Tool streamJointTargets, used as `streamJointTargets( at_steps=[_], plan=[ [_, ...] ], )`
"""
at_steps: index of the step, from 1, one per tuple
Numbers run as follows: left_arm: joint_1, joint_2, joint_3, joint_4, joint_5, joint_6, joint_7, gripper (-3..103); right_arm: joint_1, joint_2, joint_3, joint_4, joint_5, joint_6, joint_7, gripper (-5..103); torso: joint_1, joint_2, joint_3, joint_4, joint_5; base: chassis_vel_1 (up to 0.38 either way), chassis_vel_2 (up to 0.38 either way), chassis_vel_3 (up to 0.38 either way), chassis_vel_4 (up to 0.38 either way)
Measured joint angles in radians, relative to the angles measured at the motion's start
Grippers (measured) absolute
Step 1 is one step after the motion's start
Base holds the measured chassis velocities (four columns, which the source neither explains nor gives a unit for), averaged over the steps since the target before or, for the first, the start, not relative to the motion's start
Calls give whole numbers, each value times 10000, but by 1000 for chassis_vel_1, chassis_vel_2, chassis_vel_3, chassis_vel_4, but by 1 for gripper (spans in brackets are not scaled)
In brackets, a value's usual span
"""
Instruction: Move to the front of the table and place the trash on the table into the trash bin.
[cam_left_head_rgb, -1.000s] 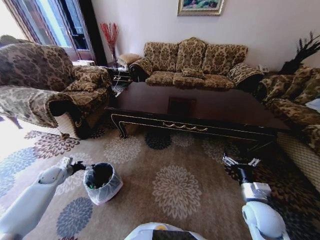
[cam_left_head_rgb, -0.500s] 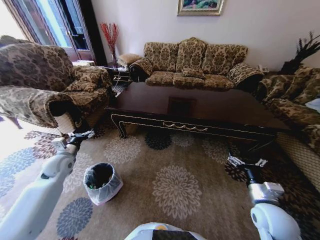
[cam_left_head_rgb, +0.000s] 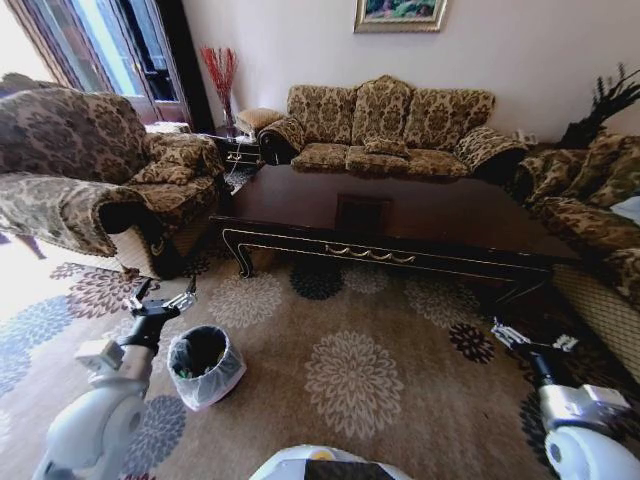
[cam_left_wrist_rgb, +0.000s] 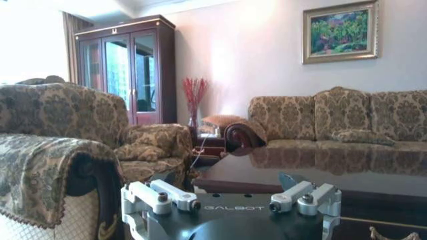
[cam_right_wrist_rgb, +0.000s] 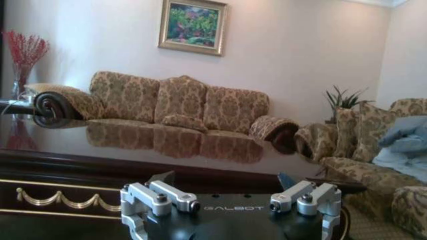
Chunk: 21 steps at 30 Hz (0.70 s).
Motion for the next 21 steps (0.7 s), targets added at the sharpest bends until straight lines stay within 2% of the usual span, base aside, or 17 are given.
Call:
streamJointTargets(
  at_steps=[7,10,12,15,21],
  plan=[
    [455,-55,-489,81,-23,-227,498,100,29,-11,-131,611,-30,-460,131,100,1,0,1,0,-4,0,0,0,0],
    [612,-117,-167,77,-15,28,513,100,-172,30,-408,1033,-31,-590,204,100,1,0,1,0,-4,0,0,0,0],
    [537,-318,612,130,96,277,358,100,-408,141,-1013,1411,-181,-663,290,100,1,0,1,-3,-9,0,0,0,0],
    [400,-476,1075,310,349,392,418,100,-481,252,-1651,1621,-569,-710,392,100,1,0,1,-2,-8,0,0,0,0],
    [261,-426,1277,679,756,341,851,100,-463,393,-2691,1976,-1164,-981,624,100,2,0,2,-1,-7,0,0,0,0]
  ],
)
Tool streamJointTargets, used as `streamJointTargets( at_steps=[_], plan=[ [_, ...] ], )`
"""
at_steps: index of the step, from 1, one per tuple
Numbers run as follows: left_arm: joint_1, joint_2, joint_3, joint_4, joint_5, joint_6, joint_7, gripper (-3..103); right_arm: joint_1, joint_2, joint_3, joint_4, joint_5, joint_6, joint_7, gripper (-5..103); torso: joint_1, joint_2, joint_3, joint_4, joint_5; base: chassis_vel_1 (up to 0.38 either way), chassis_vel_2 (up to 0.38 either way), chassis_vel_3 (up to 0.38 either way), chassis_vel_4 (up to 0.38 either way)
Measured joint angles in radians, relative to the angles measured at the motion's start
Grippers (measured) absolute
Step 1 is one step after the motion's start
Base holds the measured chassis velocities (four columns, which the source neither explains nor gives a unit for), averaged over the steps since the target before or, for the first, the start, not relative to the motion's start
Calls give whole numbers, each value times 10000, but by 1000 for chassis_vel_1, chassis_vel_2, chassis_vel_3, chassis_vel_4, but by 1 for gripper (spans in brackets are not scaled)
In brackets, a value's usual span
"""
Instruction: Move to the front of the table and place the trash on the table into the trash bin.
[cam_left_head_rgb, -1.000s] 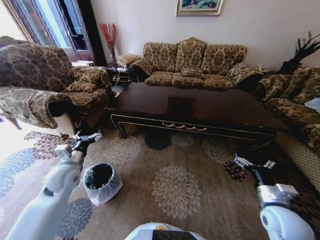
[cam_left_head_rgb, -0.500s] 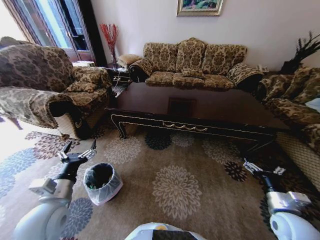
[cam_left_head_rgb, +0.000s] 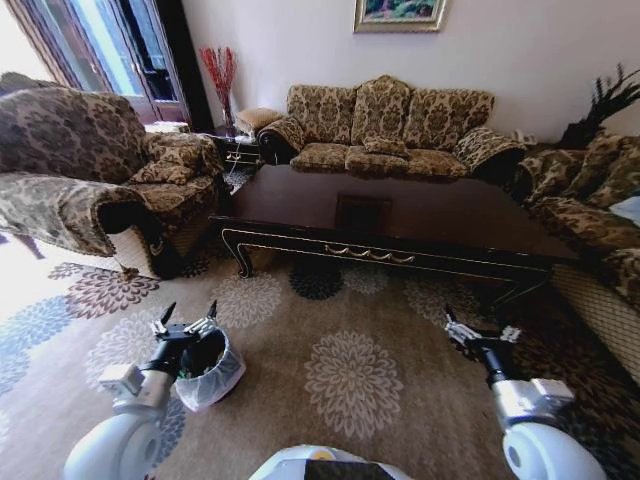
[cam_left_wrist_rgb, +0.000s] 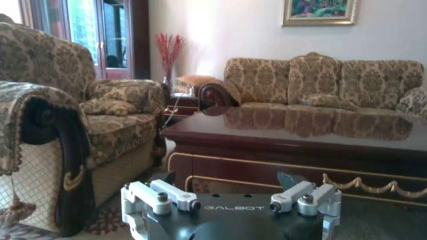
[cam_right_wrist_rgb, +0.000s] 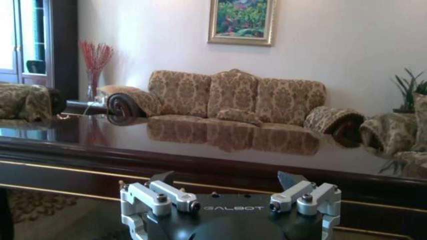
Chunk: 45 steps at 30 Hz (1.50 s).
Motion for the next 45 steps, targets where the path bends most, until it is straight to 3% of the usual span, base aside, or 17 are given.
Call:
streamJointTargets(
  at_steps=[9,15,28,45],
  plan=[
    [-112,169,-36,378,-232,-642,143,100,-56,150,-218,622,-404,-438,186,100,0,0,0,0,0,0,0,0,0],
    [-555,456,16,1153,-568,-1213,224,100,-252,456,-617,640,-1148,-283,46,100,1,0,0,0,-2,0,0,0,0],
    [-940,950,-108,1211,-1027,-1071,53,100,-553,992,-236,670,-1393,367,-461,100,0,0,0,0,-1,0,0,0,0],
    [-924,943,-87,1162,-981,-980,68,100,-564,1006,-189,635,-1430,391,-471,100,1,0,0,0,-1,0,0,0,0]
  ],
)
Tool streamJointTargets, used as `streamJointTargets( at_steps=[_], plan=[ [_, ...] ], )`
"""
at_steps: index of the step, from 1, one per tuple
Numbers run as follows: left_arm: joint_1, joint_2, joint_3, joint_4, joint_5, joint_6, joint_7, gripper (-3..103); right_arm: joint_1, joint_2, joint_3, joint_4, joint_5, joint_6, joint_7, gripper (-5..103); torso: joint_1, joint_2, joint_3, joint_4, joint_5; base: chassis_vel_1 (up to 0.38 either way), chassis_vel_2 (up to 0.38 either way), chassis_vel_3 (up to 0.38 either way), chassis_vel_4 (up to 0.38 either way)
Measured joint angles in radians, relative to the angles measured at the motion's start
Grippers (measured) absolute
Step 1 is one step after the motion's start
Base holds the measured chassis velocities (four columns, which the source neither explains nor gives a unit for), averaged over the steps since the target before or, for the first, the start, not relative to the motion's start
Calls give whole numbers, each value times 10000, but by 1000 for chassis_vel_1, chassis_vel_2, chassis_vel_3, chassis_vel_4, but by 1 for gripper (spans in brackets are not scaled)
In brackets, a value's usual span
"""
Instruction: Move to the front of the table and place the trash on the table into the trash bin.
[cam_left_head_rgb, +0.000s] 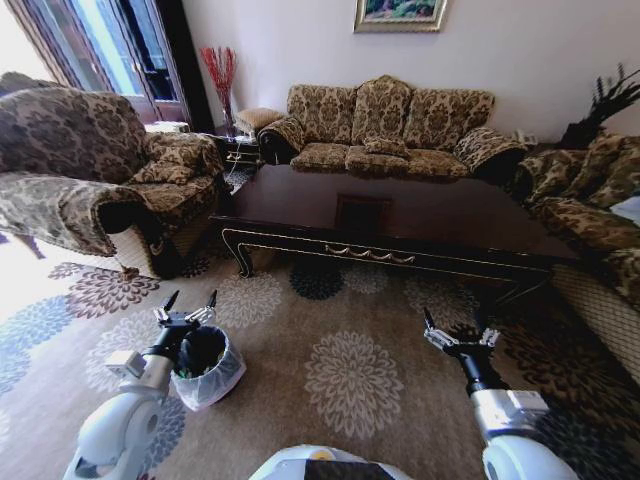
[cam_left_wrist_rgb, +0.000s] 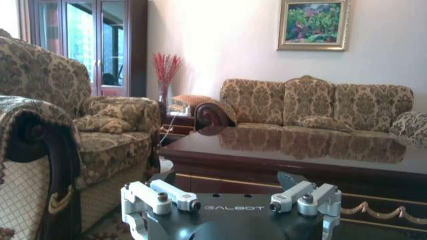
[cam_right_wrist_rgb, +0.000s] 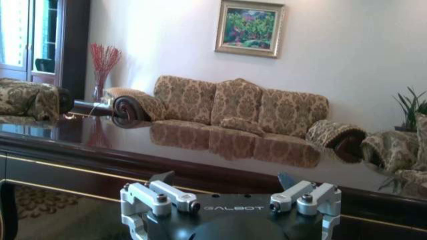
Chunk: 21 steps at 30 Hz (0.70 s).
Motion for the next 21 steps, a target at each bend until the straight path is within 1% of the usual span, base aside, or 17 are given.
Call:
streamJointTargets(
  at_steps=[16,21],
  plan=[
    [6,-6,2,-10,14,8,4,100,4,-6,0,-10,13,-2,1,100,0,0,0,0,0,0,0,0,0],
    [7,-6,1,-10,16,8,4,100,4,-7,0,-10,15,-4,2,100,0,0,0,0,-1,-70,-67,66,70]
  ],
)
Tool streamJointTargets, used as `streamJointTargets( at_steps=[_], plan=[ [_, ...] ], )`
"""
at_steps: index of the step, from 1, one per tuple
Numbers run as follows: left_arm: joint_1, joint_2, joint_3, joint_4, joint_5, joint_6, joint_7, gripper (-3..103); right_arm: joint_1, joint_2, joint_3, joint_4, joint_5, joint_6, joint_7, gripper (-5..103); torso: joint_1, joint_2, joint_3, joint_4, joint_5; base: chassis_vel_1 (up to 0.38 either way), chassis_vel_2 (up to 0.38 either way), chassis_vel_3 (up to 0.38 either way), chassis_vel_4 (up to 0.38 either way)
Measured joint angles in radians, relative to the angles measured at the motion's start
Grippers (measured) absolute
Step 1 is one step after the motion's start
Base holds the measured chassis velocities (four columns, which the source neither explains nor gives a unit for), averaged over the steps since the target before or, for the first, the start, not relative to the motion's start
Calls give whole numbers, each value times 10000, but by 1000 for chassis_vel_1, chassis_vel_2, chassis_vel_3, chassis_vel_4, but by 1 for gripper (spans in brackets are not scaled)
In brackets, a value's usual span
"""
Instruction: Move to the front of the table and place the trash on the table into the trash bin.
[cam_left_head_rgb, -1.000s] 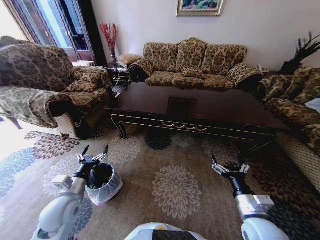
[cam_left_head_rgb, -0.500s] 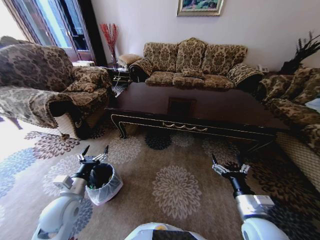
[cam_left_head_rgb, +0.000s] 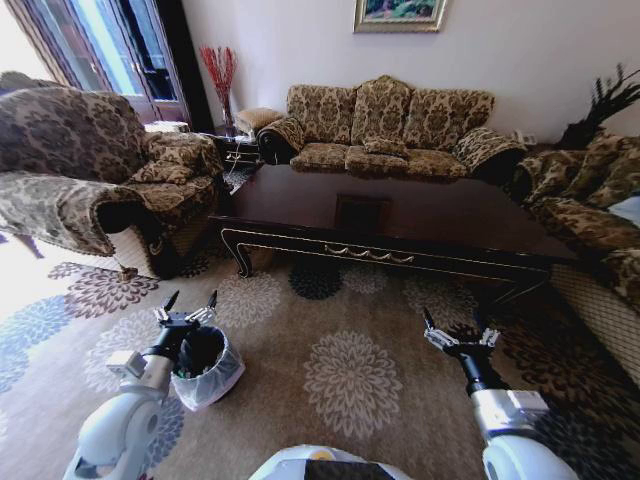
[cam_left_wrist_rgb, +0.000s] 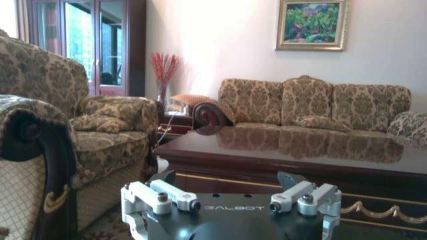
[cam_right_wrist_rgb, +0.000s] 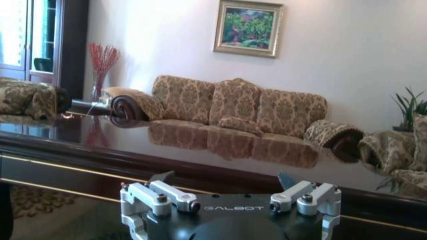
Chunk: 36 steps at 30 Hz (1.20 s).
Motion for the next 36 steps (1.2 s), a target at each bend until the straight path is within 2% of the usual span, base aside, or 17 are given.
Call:
streamJointTargets(
  at_steps=[10,16,22,36],
  plan=[
    [1,-2,1,0,1,0,0,100,0,-1,0,0,5,-5,4,100,0,0,0,0,-1,-196,-206,188,200],
    [2,-4,3,-6,1,0,6,100,0,-5,5,-2,6,-6,6,100,-1,0,0,-1,12,-153,-170,186,177],
    [2,-1,0,-5,0,0,3,100,1,-1,-1,-1,6,-7,6,100,0,0,0,0,-5,-14,-7,9,1],
    [2,-1,0,-4,1,-1,0,100,1,-1,-1,-1,6,-6,5,100,-1,0,0,0,0,-18,-20,-9,-12]
  ],
)
